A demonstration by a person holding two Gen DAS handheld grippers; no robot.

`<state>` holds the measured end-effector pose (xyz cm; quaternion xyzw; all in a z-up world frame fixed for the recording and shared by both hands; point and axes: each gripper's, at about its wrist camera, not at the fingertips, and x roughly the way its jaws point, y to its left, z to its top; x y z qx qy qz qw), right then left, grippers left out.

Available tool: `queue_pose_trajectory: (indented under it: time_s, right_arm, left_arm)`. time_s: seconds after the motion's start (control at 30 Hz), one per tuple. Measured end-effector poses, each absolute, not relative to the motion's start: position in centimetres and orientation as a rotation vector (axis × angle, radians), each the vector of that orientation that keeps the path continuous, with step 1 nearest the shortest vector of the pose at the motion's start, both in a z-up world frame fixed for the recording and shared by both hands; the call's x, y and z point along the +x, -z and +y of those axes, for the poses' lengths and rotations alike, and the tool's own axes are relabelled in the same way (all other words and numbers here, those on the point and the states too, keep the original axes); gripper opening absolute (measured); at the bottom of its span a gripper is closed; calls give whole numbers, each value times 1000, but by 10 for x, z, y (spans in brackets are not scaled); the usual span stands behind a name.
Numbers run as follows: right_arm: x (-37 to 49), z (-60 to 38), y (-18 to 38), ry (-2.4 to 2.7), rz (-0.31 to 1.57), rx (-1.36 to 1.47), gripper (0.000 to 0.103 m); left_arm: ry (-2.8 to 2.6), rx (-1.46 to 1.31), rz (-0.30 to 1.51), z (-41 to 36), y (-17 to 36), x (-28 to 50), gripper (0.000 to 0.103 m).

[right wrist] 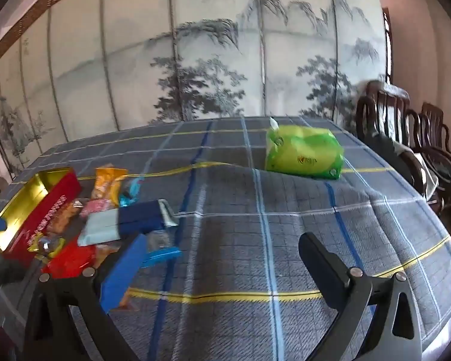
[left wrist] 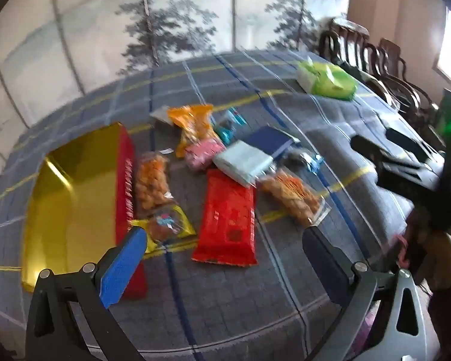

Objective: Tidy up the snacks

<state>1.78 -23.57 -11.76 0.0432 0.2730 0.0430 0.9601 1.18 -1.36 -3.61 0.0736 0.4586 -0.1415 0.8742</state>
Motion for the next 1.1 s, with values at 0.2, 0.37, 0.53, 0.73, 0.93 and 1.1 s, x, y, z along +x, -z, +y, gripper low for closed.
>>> queue_pose_trajectory:
  time_s: [0.2,0.37,0.53,0.73,0.93,1.1]
  right_arm:
    - [43,-245,123,-62,620,135,103]
    - [47,-244,126,-65,628,132,103]
    - [43,-239,125,-80,594,98,103]
    - [41,-238,123,-92,579,96,103]
    - [43,-238,123,-102,588,98,103]
    - [43,-238,124,-104,591,97,103]
  left_arm:
    - [381,108,1080,-13,49,29,102]
    - [379,230,1079,-21,54,43,98]
    - [435,246,1180,-22,70,69,71]
    - [463,218,1275,-23,89,93,72]
    - [446,288,1280,-31,98,99,73]
    - [458,325,1213,-36,97,100,46]
